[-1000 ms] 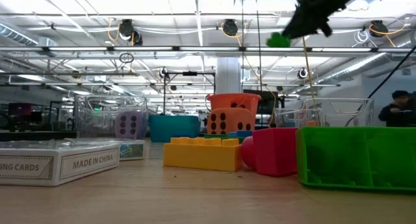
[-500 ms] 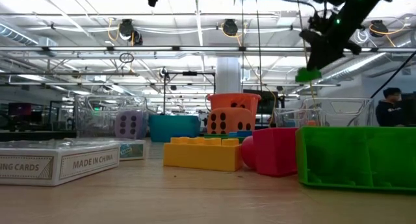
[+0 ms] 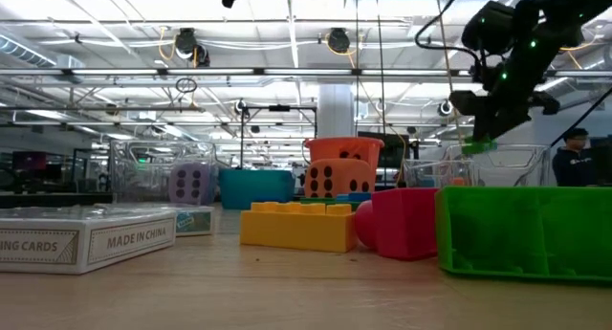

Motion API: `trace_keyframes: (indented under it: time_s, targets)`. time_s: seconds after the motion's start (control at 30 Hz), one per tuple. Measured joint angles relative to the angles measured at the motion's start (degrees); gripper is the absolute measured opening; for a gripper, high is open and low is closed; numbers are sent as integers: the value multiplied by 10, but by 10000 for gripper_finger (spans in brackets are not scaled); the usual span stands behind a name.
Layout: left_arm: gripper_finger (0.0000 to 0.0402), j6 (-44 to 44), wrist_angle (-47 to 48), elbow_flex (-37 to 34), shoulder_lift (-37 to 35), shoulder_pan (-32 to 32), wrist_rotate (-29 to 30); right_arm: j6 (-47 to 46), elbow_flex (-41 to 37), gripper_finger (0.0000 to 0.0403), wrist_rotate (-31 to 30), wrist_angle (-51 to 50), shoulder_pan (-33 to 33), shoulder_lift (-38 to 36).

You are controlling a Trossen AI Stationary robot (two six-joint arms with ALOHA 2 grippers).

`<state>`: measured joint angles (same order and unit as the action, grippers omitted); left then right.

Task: Pick & Place Toys
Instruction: Put the green game piece into the right transparent bin

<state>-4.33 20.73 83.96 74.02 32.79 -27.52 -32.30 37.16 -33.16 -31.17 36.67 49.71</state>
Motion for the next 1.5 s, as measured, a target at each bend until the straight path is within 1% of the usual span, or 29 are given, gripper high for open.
trace_keyframes:
  time_s: [0.17,0.33,0.4,0.5,0.63,0.77,1.13,1.33,1.5]
  targets:
    - [280,1,0,0,0,-3,6,0,-32,106,5,43,38,0]
    - [280,1,0,0,0,-3,6,8,-54,106,46,79,72,4]
    - [280,1,0,0,0,-3,6,21,-57,106,50,89,81,10]
    - [280,1,0,0,0,-3,7,38,-57,106,68,107,97,26]
    - [280,1,0,0,2,-3,13,50,-57,106,108,125,119,59]
    - [280,0,0,0,5,-3,23,52,-57,105,123,142,132,89]
    - [280,-1,-8,0,14,-6,22,64,-57,105,124,175,147,140]
    - [280,4,-9,0,14,-6,22,61,-57,106,124,174,148,167]
    - [280,4,-9,0,14,-6,22,62,-57,108,123,187,151,177]
